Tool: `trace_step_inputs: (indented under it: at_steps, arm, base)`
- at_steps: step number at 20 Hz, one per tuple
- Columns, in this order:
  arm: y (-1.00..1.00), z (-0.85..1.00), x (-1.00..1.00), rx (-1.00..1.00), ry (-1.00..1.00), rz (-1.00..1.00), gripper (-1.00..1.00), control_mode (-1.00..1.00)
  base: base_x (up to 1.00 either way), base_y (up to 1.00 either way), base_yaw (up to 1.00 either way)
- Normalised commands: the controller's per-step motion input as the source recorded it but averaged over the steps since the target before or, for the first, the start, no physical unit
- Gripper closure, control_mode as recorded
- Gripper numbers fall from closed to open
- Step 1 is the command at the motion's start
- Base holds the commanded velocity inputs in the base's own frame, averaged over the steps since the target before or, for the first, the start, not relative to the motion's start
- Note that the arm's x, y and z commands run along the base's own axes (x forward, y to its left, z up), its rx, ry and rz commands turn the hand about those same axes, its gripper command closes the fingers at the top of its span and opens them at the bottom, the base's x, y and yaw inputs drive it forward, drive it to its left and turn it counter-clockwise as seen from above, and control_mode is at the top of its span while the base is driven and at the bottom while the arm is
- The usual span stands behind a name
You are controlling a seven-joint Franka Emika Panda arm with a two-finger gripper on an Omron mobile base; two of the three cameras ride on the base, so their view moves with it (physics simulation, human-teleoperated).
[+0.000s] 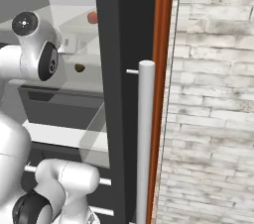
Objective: Pick the apple and kiwi from the fridge and place them inside the tupperware on the counter.
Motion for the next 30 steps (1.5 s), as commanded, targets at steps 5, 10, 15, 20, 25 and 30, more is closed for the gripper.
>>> trace_step_inputs:
  at_steps: [5, 10, 15, 20, 25, 30]
  arm:
    - [0.05, 0.45, 0.17, 0.01, -0.02, 0.00, -1.00, -1.00]
    - [0.00, 0.23, 0.21, 0.02, 0.00, 0.00, -1.00, -1.00]
    - [0.00, 0.02, 0.45, 0.00, 0.00, 0.00, -1.00, -1.00]
    - [0.00, 0.00, 0.45, 0.00, 0.00, 0.00, -1.00, -1.00]
    - [0.00, 0.00, 0.46, 0.00, 0.00, 0.00, -1.00, -1.00]
    - [0.00, 0.00, 0.51, 0.00, 0.00, 0.00, -1.00, -1.00]
  base:
    - [0.00, 0.00, 0.00]
    - [0.00, 0.00, 0.00]
    - [0.00, 0.00, 0.00]
    - [0.00, 0.00, 0.00]
    - [0.00, 0.00, 0.00]
    - [0.00, 0.00, 0.00]
